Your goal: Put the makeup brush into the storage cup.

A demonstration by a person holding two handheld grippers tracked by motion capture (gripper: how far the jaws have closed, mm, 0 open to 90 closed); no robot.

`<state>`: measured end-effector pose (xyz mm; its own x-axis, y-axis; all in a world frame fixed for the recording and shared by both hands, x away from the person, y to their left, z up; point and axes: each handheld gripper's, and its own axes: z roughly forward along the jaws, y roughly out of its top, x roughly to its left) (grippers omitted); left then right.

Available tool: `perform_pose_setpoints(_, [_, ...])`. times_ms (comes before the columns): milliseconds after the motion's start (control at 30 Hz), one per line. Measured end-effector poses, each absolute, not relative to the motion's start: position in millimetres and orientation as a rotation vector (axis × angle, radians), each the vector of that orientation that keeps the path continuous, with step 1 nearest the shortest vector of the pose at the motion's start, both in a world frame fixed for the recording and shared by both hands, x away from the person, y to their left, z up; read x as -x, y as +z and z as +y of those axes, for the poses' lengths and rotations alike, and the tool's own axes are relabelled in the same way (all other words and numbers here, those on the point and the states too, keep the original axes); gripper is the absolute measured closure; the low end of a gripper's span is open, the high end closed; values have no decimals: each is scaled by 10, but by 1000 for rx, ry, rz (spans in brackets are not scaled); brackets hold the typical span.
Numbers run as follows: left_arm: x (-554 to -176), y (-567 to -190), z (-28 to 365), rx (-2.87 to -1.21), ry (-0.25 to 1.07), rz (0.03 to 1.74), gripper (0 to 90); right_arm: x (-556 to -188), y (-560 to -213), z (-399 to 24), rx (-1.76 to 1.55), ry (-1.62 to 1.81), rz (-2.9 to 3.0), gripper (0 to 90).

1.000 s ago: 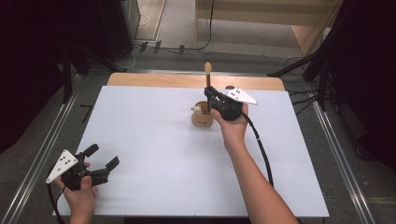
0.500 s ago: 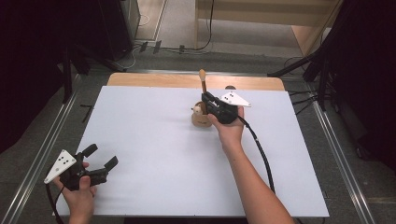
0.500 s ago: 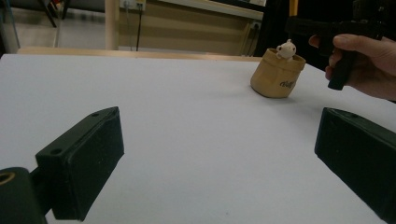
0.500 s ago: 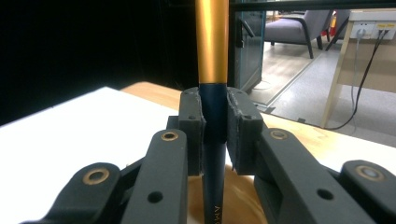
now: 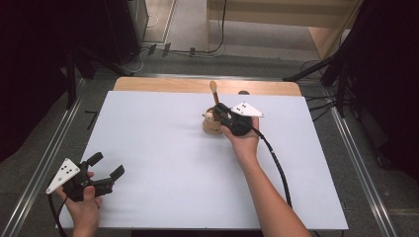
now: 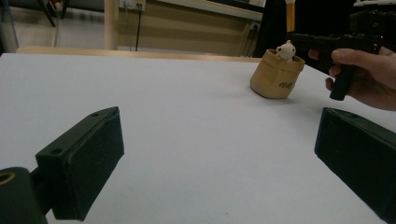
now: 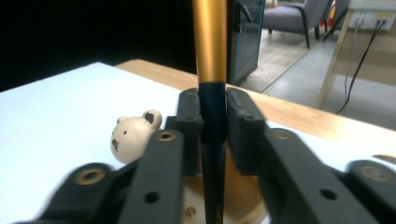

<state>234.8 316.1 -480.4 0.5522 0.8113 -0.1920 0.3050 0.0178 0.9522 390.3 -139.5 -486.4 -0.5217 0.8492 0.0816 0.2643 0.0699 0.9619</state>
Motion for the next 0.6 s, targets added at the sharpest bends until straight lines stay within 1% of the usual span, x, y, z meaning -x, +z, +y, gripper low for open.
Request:
perform_pose_setpoints(33, [-2345, -4804, 3162, -1560, 514, 981, 18, -3898, -4853, -1403, -1118, 1475, 1826, 604])
perform_pose_setpoints(167, [-2343, -4804, 3164, -1560, 514, 982, 18, -3850, -4810, -1484, -1151, 1478, 1770, 539])
perform_pose_setpoints(600, [-2346, -4809, 3160, -1562, 518, 982, 18, -3541, -4748, -1848, -1154, 1458, 1738, 444])
